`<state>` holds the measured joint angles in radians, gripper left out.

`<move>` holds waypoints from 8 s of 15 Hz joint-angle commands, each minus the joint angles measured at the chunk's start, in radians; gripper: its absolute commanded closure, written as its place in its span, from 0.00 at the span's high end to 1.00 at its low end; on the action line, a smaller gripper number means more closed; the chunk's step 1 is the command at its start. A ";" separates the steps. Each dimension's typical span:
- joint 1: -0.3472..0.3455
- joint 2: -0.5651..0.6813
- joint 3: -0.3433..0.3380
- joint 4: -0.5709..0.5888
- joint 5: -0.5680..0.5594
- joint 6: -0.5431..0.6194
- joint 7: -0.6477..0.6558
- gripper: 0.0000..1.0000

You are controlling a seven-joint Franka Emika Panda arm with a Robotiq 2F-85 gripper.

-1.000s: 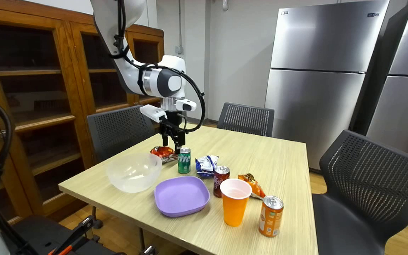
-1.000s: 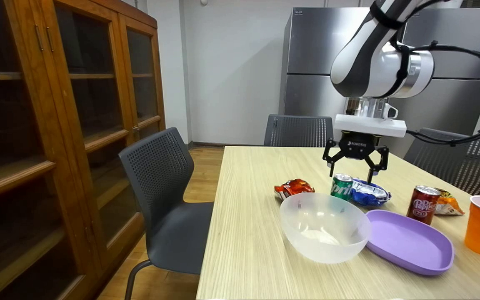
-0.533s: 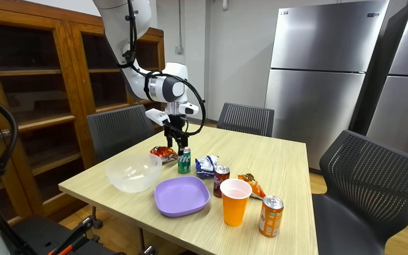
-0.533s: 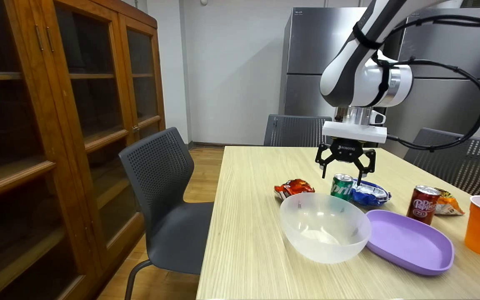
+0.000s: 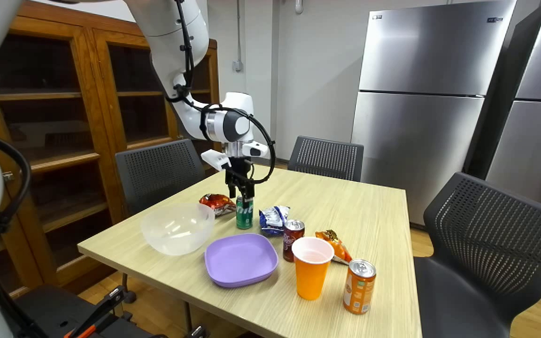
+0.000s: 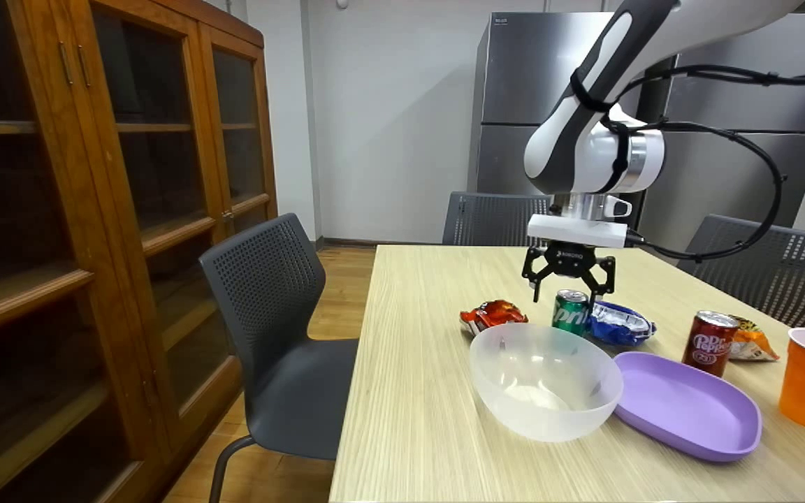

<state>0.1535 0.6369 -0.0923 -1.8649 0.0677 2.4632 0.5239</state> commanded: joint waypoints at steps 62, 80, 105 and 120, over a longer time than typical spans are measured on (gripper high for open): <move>-0.057 -0.306 -0.095 -0.454 -0.025 0.103 0.323 0.38; -0.059 -0.277 -0.095 -0.432 0.037 0.114 0.334 1.00; -0.199 -0.292 -0.133 -0.378 0.108 0.126 0.432 1.00; -0.231 -0.138 -0.132 -0.250 0.185 0.117 0.478 1.00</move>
<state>-0.0642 0.4762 -0.2342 -2.1543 0.2302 2.5958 0.9800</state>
